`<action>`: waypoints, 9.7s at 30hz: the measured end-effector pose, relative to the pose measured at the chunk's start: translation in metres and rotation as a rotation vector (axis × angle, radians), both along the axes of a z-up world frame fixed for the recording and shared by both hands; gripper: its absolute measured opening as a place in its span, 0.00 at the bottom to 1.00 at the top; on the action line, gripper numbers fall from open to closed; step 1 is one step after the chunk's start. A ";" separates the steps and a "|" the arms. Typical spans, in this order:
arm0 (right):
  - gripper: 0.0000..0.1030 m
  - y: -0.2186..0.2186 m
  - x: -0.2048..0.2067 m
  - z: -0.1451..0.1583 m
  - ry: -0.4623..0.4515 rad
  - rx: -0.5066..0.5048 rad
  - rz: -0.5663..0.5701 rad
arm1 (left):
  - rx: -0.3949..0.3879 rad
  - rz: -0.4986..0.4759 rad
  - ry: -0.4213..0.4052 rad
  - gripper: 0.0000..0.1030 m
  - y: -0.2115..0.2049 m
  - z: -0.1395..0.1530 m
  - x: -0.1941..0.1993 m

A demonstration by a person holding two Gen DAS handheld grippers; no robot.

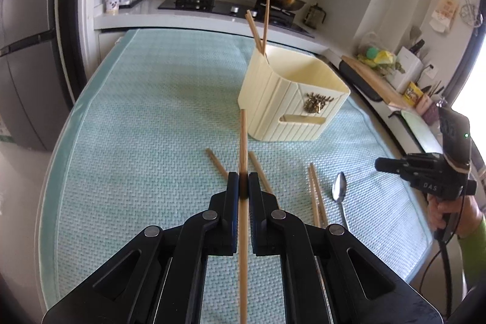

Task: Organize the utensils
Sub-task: 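Lift and carry the chopstick and spoon over the cream holder with both tools, then open the left tool to drop the chopstick while the right tool drops the spoon into the holder, then withdraw both open tools back toward the remaining chopsticks, then close the right tool on a chopstick while the left tool grasps another chopstick, then lift and carry both held chopsticks toward the cream holder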

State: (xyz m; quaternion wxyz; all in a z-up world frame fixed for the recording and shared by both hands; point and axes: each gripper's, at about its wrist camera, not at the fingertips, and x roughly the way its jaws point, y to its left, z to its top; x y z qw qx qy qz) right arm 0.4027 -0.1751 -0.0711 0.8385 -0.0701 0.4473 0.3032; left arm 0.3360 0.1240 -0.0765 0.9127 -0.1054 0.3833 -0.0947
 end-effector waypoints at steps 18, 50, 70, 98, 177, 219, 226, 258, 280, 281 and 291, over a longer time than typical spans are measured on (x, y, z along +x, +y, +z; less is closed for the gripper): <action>0.02 -0.017 0.053 -0.079 0.245 0.126 0.099 | -0.006 -0.006 -0.011 0.04 -0.005 0.003 -0.002; 0.02 -0.021 -0.047 0.107 -0.384 0.085 -0.182 | -0.039 -0.046 -0.193 0.04 -0.014 0.086 -0.011; 0.02 -0.007 0.014 0.151 -0.460 0.094 -0.229 | -0.100 -0.089 -0.239 0.04 -0.029 0.148 0.056; 0.03 0.044 0.167 0.059 -0.351 -0.057 -0.264 | -0.002 0.022 -0.068 0.04 -0.064 0.054 0.214; 0.16 0.068 -0.004 -0.079 0.102 -0.022 -0.213 | 0.062 0.151 0.130 0.93 -0.018 -0.066 -0.087; 0.11 -0.029 -0.067 -0.082 0.084 -0.043 -0.319 | 0.242 0.146 0.256 0.93 -0.027 -0.108 -0.017; 0.28 -0.029 -0.043 -0.076 0.138 -0.038 -0.297 | 0.197 0.120 0.258 0.93 -0.009 -0.095 0.027; 0.06 -0.007 0.051 -0.045 0.086 -0.031 -0.262 | 0.077 0.014 0.293 0.04 -0.001 -0.066 0.121; 0.06 -0.022 -0.084 0.107 -0.366 0.198 -0.209 | -0.002 -0.068 -0.191 0.03 -0.028 0.101 -0.023; 0.06 -0.021 -0.086 0.109 -0.380 0.202 -0.209 | 0.000 -0.068 -0.198 0.03 -0.028 0.103 -0.026; 0.06 -0.016 -0.089 0.128 -0.436 0.229 -0.204 | -0.001 -0.075 -0.217 0.03 -0.032 0.110 -0.030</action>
